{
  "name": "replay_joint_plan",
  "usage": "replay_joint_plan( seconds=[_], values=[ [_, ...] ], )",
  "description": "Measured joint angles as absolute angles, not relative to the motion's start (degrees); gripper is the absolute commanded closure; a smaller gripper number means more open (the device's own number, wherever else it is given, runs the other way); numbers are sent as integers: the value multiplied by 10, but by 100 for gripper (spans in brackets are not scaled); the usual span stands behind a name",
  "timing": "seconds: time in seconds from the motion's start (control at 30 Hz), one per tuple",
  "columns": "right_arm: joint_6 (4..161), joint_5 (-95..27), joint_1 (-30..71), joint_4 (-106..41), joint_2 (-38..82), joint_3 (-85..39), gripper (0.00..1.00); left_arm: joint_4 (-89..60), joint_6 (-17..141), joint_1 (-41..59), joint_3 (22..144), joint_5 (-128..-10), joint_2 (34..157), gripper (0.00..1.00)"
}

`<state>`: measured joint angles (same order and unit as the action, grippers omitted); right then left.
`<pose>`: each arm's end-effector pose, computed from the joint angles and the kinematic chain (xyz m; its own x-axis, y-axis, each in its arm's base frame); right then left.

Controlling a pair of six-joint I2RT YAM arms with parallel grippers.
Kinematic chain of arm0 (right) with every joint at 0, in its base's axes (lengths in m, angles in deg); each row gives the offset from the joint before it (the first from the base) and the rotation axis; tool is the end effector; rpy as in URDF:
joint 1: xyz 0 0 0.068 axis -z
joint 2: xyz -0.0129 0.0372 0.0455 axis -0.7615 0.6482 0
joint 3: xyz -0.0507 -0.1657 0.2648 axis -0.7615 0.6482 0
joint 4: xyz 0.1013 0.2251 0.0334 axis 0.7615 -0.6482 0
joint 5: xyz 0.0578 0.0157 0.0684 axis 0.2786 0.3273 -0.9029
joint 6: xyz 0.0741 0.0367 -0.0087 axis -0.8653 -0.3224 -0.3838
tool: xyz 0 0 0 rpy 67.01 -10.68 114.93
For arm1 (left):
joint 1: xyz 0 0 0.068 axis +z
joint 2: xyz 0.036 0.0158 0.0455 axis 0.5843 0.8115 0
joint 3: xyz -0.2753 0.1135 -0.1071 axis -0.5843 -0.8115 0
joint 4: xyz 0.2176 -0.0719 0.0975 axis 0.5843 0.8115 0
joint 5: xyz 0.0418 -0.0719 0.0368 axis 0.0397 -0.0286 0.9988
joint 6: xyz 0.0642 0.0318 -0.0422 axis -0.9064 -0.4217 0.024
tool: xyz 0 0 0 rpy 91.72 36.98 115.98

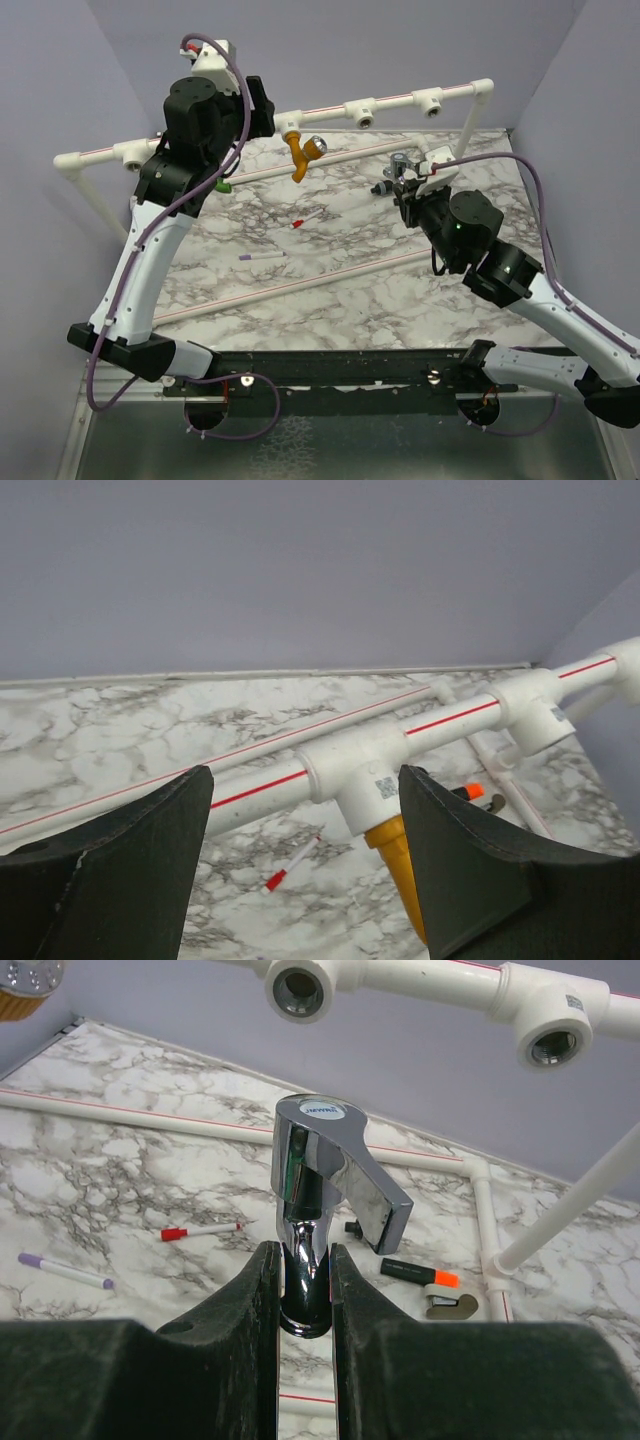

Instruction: Install the water faucets

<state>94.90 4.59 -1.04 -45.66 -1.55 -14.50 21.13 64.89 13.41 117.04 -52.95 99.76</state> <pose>0.1611 0.1370 0.4617 -0.0145 -0.1447 -0.9894 -0.3343 0.9332 -0.1316 0.2704 -0.1006 0.5583 -0.1665 -0.1967 -0.9662 0.2189 0.9481 -0.2307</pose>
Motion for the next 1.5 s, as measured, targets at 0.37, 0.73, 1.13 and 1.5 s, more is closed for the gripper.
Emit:
replay_joint_plan(
  seconds=[0.37, 0.73, 1.13, 1.5],
  values=[
    [966, -1, -10, -407, -29, -102, 99, 142, 535, 140, 1138, -394, 1021, 19],
    [966, -26, -10, -405, -15, -102, 99, 83, 521, 202, 1116, -371, 1083, 18],
    [966, -34, -10, -405, 2, -102, 99, -21, 521, 240, 1043, -374, 1096, 19],
    [1005, -20, -10, -269, -18, -23, 99, -49, 523, 241, 1030, -401, 1092, 20]
  ],
)
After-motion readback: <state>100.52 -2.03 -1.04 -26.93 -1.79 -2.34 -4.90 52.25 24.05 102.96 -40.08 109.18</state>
